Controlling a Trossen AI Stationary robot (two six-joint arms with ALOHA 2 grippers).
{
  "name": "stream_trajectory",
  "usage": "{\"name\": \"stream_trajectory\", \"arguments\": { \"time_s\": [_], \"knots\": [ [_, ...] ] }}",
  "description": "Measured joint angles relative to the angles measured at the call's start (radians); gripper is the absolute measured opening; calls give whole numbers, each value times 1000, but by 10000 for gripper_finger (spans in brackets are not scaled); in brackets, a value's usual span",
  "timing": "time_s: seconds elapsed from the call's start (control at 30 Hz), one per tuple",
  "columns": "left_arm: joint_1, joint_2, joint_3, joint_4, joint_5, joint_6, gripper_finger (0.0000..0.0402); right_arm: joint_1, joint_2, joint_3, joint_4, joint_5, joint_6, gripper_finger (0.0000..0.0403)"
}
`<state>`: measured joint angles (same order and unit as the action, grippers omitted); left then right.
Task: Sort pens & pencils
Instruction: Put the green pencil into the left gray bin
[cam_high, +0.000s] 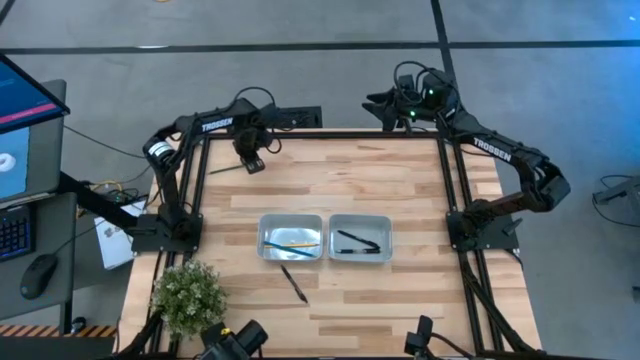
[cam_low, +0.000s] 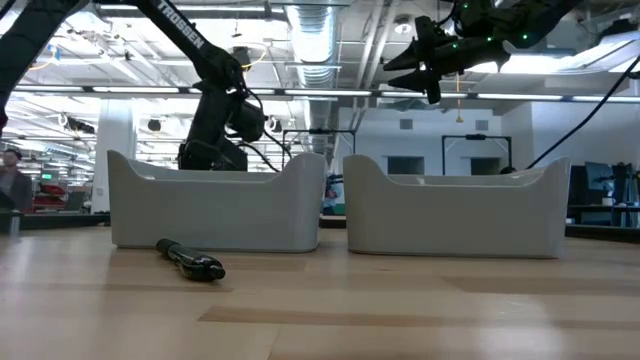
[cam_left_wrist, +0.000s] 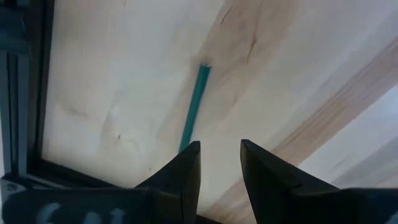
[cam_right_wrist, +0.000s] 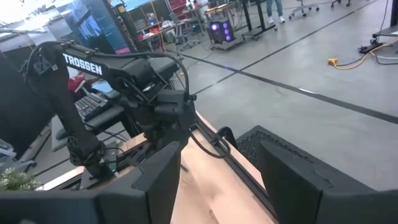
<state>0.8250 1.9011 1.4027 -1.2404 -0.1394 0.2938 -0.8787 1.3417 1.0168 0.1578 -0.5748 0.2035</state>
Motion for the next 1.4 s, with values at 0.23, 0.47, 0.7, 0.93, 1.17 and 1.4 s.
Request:
{"name": "stream_trajectory", "arguments": {
  "time_s": [0.23,0.47,0.7,0.93,1.17,1.4],
  "knots": [
    [11,0,0,-10,-5,-41,106,0,0,0,0,0,0,235],
    [13,0,0,-69,-10,-15,151,0,0,0,0,0,-1,235],
    [13,0,0,-97,-7,-17,184,-1,0,0,0,0,-2,235],
    [24,0,0,-119,-6,11,183,-1,0,0,0,0,-2,235],
    [58,-1,0,-133,-6,-26,183,-1,0,0,0,0,-3,235],
    [81,-1,0,-130,2,-29,183,-1,0,0,0,1,-5,235]
  ]
}}
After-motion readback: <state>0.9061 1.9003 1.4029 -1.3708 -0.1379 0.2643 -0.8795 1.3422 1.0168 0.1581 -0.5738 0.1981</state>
